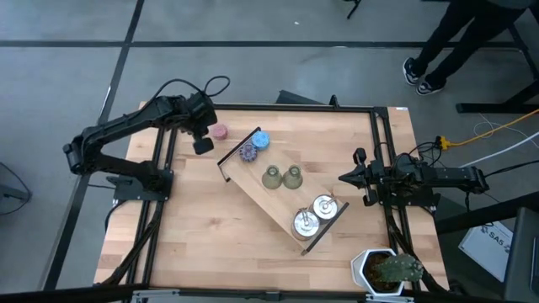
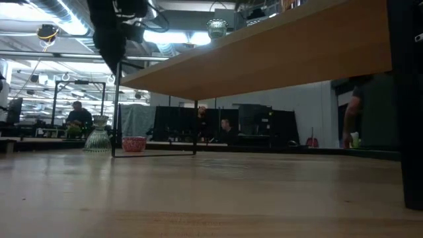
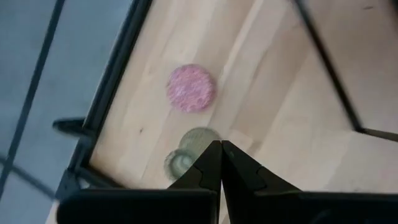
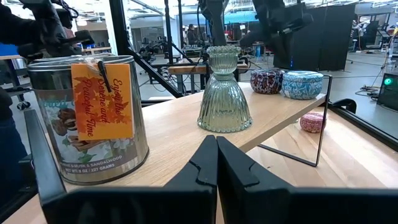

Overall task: Pick & Place candle stick holders
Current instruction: Put the transparent candle holder on the shelf

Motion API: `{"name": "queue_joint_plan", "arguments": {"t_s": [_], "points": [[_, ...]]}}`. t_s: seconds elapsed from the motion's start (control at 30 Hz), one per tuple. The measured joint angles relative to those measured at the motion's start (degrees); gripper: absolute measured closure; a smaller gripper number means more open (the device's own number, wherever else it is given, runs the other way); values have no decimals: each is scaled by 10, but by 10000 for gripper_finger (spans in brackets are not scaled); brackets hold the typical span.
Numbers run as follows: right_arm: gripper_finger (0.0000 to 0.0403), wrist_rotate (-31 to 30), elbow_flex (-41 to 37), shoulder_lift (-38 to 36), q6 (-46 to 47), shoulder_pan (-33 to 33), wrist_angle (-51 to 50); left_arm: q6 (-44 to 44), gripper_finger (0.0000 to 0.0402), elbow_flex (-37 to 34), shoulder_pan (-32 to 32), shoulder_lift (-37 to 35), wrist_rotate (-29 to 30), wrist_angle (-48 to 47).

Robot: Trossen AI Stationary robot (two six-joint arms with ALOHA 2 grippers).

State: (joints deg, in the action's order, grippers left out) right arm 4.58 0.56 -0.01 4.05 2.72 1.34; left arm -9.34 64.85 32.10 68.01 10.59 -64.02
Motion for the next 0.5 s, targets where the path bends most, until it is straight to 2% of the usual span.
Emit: {"name": "queue_joint_plan", "arguments": {"t_s": [0.1,0.23,0.33,0.5], "points": [[402,0,0,0,0,0,0,20,400,-15,9,-9,23,3],[402,0,0,0,0,0,0,35,390,-18,23,-21,-1,3],[402,0,0,0,0,0,0,43,365,-18,37,-22,-11,0],[402,0,0,0,0,0,0,43,301,-18,68,-20,-12,-5]]}}
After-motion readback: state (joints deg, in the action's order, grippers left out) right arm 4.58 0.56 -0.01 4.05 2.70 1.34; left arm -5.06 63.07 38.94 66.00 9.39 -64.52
